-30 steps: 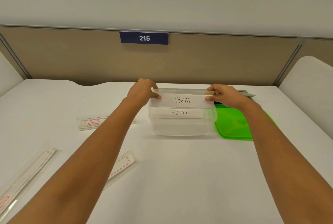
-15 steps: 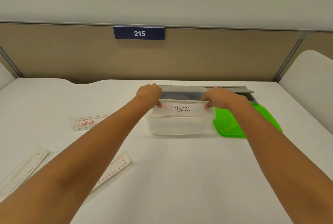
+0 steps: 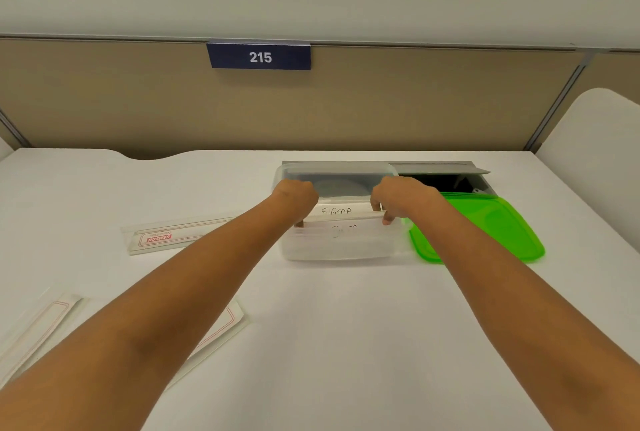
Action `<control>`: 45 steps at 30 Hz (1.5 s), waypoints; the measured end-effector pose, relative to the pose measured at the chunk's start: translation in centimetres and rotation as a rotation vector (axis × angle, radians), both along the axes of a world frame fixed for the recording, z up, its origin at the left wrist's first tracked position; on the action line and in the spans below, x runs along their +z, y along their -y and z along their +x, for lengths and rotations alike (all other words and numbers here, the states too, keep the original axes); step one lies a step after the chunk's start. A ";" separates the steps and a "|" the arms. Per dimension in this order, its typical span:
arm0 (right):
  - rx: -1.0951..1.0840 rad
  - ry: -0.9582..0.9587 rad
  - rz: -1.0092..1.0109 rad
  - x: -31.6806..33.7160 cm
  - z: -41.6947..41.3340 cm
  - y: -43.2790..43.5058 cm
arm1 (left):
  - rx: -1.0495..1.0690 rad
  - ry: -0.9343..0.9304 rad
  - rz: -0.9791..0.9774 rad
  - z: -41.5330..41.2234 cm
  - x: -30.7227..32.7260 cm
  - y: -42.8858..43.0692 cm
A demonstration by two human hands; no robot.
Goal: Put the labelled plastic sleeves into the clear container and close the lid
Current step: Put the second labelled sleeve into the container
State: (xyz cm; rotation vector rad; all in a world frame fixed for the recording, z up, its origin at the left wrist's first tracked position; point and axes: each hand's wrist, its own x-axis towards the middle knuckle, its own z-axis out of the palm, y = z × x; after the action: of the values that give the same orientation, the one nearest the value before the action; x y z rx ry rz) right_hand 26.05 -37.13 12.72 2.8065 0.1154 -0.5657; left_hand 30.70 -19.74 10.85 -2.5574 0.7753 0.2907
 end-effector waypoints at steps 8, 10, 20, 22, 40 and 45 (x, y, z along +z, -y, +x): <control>-0.003 -0.009 0.042 -2.0 0.2 -0.4 | -0.056 -0.005 0.066 0.5 -1.5 0.2; -0.001 -0.003 0.047 -2.1 0.4 -0.4 | -0.059 -0.012 0.063 0.5 -1.6 0.2; -0.059 -0.037 0.074 -2.9 1.0 -0.2 | -0.004 -0.036 -0.004 0.4 -1.5 -0.1; -0.074 -0.048 0.099 -3.0 1.1 0.0 | 0.011 -0.050 -0.025 0.3 -1.4 0.0; -0.255 0.301 0.473 -1.0 -3.9 0.5 | 0.180 0.016 -0.591 -4.0 -0.7 -3.1; -0.228 0.399 0.451 -1.0 -6.3 0.2 | 0.162 0.127 -0.664 -6.5 -1.3 -3.4</control>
State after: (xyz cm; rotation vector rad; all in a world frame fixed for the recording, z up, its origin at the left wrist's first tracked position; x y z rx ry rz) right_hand 19.75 -37.38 11.67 3.3334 -0.1836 -0.0058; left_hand 24.20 -16.32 9.60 -3.2272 0.6997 -0.1077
